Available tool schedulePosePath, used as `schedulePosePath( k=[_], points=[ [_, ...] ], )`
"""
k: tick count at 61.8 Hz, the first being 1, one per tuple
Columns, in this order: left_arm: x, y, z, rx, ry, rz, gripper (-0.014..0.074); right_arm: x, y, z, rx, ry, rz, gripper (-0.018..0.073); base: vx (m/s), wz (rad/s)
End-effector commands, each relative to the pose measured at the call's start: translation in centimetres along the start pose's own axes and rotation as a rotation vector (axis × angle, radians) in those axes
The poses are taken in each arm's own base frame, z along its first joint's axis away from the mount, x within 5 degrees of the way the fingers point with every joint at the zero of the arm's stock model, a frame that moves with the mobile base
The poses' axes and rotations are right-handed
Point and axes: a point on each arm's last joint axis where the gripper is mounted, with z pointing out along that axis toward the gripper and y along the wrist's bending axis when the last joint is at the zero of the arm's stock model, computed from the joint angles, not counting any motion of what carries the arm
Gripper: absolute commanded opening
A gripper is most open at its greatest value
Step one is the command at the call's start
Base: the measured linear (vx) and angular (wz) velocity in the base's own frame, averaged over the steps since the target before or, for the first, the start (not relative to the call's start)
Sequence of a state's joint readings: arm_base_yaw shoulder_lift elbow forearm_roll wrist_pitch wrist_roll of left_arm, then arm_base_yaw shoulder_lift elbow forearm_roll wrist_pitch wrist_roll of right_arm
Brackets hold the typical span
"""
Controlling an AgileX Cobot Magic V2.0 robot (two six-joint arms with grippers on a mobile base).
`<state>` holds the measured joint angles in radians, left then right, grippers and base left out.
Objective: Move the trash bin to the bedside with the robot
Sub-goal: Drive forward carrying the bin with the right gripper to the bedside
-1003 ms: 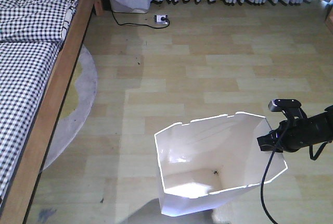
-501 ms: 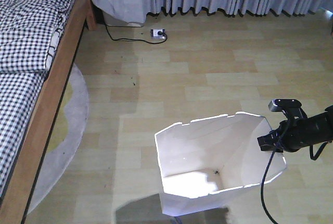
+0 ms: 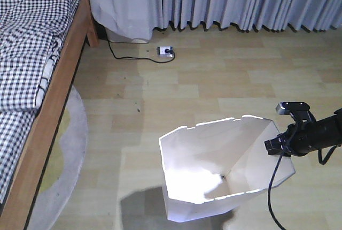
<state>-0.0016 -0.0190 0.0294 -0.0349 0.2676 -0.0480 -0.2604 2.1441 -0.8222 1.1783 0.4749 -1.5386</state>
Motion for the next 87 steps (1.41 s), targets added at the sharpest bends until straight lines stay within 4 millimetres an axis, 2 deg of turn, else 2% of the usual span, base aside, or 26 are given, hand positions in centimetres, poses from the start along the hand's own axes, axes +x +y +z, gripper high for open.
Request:
schedulePosePath(
  k=[1,87],
  points=[
    [0.20,-0.01,0.16,0.010,-0.055,-0.016,-0.0006,-1.75,1.72,-1.99,-0.145,-0.094,0.032,-0.0006,0.40,0.08],
    [0.20,-0.01,0.16,0.010,-0.055,-0.016,-0.0006,-1.75,1.72,-1.99,-0.145,-0.094,0.032,-0.0006,0.35,0.03]
  ],
)
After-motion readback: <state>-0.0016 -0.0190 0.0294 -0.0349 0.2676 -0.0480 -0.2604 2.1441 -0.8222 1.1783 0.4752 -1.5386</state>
